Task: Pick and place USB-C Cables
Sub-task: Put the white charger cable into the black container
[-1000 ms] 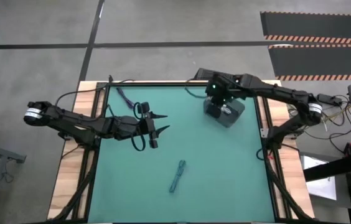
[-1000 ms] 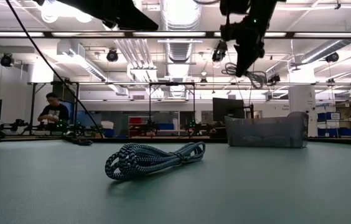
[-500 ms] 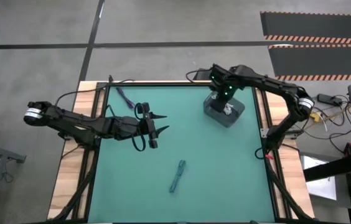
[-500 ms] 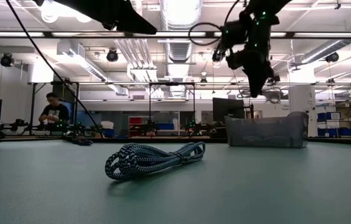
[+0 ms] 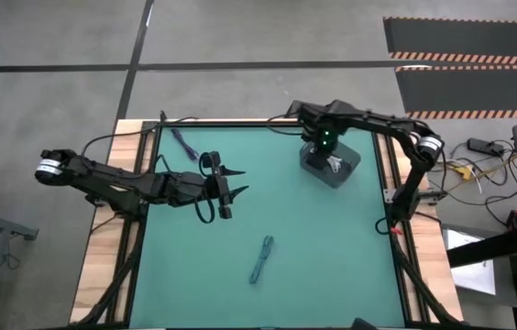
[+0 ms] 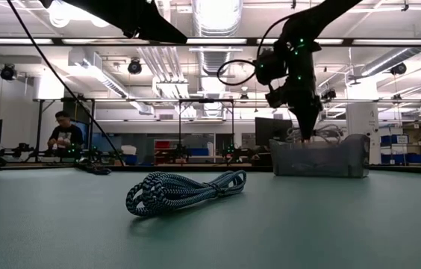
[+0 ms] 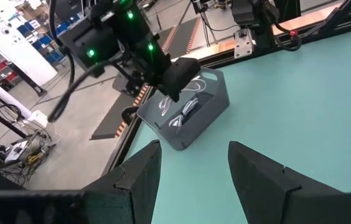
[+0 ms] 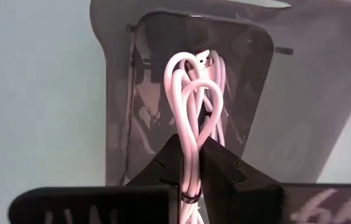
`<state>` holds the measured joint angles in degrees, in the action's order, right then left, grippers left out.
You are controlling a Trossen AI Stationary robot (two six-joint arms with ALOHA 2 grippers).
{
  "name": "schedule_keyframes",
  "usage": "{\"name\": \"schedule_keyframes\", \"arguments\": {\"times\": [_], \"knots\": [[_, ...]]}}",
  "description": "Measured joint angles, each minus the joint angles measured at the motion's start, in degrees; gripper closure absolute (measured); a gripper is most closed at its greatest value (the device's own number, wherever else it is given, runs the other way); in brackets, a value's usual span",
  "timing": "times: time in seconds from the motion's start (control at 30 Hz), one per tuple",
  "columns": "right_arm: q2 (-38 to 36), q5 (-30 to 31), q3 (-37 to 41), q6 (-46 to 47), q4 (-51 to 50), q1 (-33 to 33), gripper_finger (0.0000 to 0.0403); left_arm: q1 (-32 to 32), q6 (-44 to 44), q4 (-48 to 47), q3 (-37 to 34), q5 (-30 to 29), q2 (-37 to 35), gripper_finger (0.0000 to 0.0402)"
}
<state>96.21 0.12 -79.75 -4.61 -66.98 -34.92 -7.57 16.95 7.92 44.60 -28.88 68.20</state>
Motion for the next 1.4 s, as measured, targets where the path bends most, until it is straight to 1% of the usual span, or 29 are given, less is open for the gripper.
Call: {"name": "schedule_keyframes", "arguments": {"times": [0.2,0.5,0.93,1.4], "knots": [[0.9,0.0,1.0,-0.6,1.2,0.0,0.038,0.0,0.0,-1.0,0.0,0.0,0.0,0.023],[-0.5,-0.1,5.3,-0.8,5.1,0.0,0.038,0.0,0.0,-1.1,0.0,0.0,0.0,0.023],[-0.5,-0.1,6.7,-1.5,9.2,0.0,0.038,0.0,0.0,-1.0,0.0,0.0,0.0,0.023],[-0.4,-0.4,11.1,-1.6,13.8,0.0,0.038,0.0,0.0,-1.0,0.0,0.0,0.0,0.023]]}}
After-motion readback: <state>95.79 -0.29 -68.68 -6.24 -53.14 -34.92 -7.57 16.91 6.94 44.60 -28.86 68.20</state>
